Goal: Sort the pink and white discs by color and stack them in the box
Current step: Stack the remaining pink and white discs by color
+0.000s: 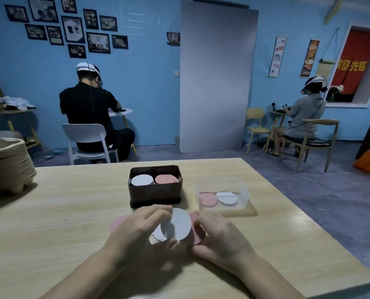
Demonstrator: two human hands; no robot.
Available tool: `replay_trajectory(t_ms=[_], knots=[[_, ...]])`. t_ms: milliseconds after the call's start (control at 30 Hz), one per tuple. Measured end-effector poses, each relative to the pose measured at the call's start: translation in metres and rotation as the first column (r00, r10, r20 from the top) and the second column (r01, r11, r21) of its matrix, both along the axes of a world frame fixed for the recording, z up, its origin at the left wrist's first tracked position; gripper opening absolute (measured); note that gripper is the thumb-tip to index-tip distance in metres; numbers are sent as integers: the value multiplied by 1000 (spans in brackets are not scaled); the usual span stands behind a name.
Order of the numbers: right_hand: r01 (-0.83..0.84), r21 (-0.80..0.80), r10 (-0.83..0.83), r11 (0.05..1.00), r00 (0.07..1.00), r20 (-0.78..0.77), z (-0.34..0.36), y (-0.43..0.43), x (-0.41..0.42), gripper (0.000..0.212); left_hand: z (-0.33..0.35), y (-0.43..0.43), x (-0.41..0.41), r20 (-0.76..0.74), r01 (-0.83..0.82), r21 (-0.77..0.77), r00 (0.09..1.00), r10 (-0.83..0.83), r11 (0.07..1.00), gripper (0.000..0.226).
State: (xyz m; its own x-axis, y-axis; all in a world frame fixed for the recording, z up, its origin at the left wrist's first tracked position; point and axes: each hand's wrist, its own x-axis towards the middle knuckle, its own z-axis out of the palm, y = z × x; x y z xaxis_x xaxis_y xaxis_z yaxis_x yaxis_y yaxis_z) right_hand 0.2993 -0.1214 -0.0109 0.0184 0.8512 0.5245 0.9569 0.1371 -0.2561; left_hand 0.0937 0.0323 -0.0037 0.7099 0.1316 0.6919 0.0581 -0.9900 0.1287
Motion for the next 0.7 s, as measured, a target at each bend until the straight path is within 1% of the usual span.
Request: replay_trajectory(t_ms=[100, 233, 333, 433, 467, 533, 600, 700], knots=[[-41, 7, 42, 999, 989, -140, 1, 15, -14, 55, -5, 7, -5, -2, -23, 41, 1000, 23, 999, 36], [-18, 30, 24, 999, 976, -216, -8, 27, -20, 67, -7, 11, -10, 41, -31, 63, 999, 29, 998, 30], [-72, 44, 78, 996, 986, -147, -11, 32, -21, 64, -11, 13, -9, -11, -44, 92, 999, 45, 995, 31], [-142, 87, 146, 986, 989, -38, -13, 34, -21, 44, -16, 14, -7, -69, -27, 57, 997, 30, 998, 34], [-152, 92, 155, 984, 988, -20, -13, 33, -21, 42, -17, 14, -8, -79, -17, 26, 997, 19, 1000, 38], [-162, 108, 166, 981, 986, -24, -12, 33, -20, 42, -18, 15, -10, -97, 2, -20, 995, -4, 1000, 46], [-167, 139, 172, 976, 985, -25, -14, 34, -19, 43, -19, 15, -12, -94, 27, -65, 995, -33, 997, 45], [-173, 154, 181, 973, 983, -39, -16, 35, -20, 43, -19, 14, -14, -67, 67, -179, 995, -80, 982, 42]])
